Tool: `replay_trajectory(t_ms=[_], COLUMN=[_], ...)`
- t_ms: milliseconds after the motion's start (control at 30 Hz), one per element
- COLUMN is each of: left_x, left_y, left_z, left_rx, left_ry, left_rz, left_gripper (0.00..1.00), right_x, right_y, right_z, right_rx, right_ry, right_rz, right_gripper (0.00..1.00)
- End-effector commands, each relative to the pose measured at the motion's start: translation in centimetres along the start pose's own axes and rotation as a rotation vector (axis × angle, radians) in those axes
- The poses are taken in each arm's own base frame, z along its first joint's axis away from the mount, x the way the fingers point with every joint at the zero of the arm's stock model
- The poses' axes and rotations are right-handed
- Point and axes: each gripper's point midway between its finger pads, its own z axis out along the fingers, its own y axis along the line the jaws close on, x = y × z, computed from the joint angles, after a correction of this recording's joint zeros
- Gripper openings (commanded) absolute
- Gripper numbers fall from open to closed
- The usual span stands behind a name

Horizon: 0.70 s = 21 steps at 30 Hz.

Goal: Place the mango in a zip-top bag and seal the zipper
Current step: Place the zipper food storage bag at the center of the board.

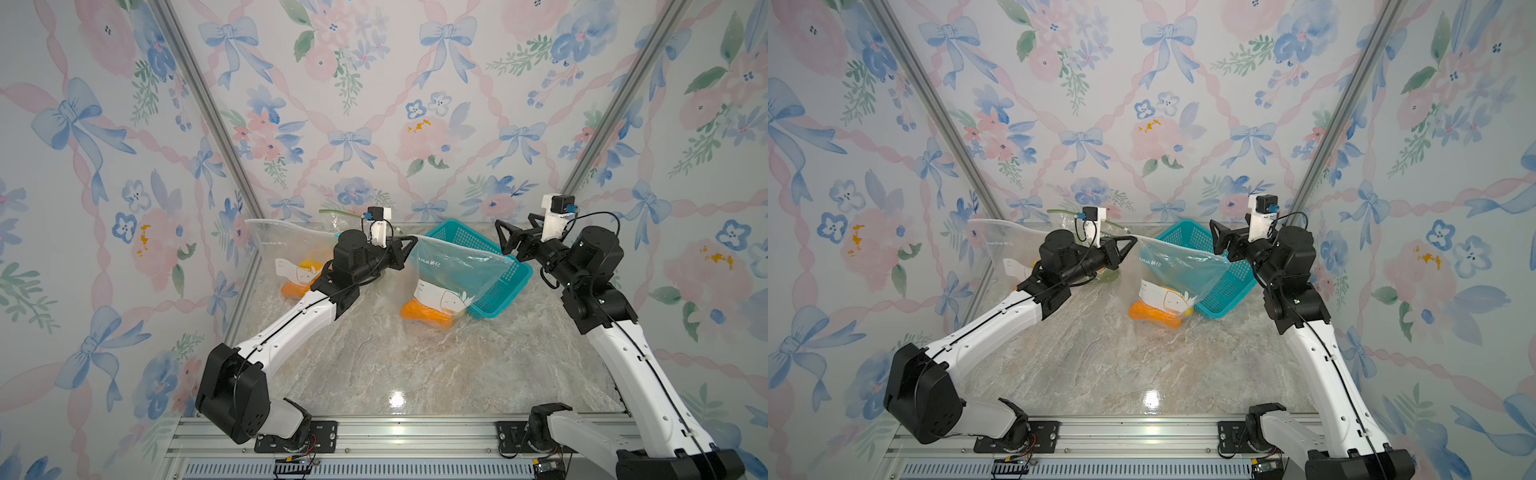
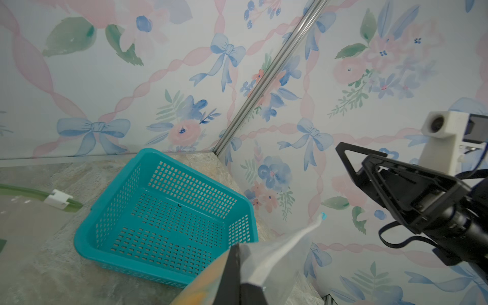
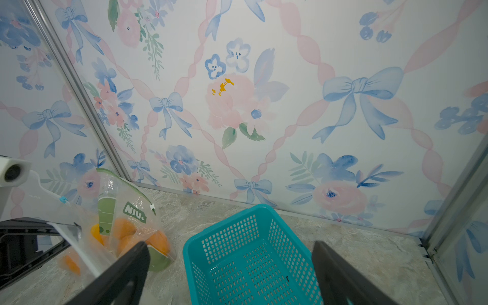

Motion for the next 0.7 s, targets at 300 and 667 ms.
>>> replay_trajectory(t_ms=[300,667], left_x=[-1.8,-5.5], left_y=[4.8,4.6], left_z=[0.9,-8.9], left_rx=[-0.113,-0.291], left_ry=[-0.065,-0.284], left_rz=[-0.027,0.037], left_gripper=[0.24,0.98], right_x=[-0.2,5.8], right_y=[-0.8,-6.2], right_z=[0.7,-1.1], right_rx=[0.027,0.335], right_ry=[0.0,0.156], right_rz=[0.016,0.152], right_gripper=[0.99,0.99])
